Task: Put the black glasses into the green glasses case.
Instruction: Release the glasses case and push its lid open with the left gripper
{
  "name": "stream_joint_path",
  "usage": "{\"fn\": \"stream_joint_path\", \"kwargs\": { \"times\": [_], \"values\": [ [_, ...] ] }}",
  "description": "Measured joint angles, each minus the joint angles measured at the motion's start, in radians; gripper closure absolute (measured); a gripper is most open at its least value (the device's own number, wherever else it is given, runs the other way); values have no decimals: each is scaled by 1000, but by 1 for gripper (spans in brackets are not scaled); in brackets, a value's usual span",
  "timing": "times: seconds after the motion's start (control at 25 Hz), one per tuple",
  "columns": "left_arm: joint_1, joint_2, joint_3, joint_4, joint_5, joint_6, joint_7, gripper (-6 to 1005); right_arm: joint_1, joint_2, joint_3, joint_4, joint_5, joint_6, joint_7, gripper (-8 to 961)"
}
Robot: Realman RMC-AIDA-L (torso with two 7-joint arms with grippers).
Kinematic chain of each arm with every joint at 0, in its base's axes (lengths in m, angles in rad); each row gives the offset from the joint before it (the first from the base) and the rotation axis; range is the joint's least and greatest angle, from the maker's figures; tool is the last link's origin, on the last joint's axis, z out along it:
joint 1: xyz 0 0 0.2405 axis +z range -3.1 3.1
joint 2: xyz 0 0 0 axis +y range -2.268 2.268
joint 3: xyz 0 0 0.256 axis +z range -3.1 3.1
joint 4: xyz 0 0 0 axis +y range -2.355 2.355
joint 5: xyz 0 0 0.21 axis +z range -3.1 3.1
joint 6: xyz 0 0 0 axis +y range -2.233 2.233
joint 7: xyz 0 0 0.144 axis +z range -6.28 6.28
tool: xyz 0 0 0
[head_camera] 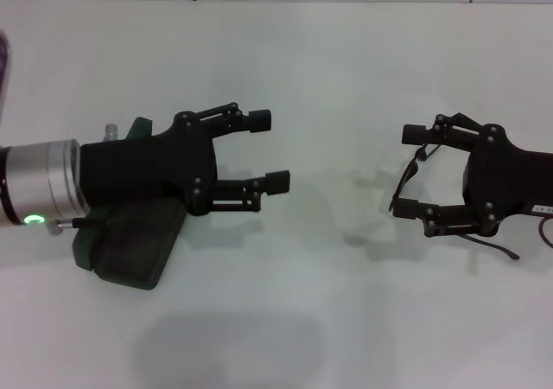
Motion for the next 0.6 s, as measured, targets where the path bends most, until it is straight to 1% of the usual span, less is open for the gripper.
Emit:
{"fn": "stream_joint_path", "kwargs": {
  "times": [0.08,0.16,0.24,0.32,0.36,0.4,0.44,0.48,0.52,0.6],
  "values": [
    [-2,3,-17,6,0,-6,-41,176,0,1,0,0,0,0,-1,69],
    [-5,11,-34,37,10,-29,-127,183,3,1,0,-2,0,0,-1,69],
    [-2,26,-43,123,46,-79,-309,191,6,1,0,-5,0,0,-1,69],
    [4,36,-43,232,119,-127,-479,198,7,1,0,-6,0,1,-1,68],
    [9,38,-43,281,160,-144,-553,202,7,1,0,-6,0,1,-1,68],
    [19,38,-43,365,214,-158,-636,205,8,1,0,-6,0,1,-1,68],
    [41,34,-43,482,300,-170,-747,209,8,1,0,-4,0,1,-1,68],
    [41,34,-43,482,300,-170,-747,213,8,1,0,-3,0,1,-1,68],
    [57,26,-43,559,359,-176,-807,217,8,1,0,-1,0,1,-1,68],
    [82,2,-42,673,467,-181,-893,224,8,2,0,0,0,1,-1,68]
  ]
}}
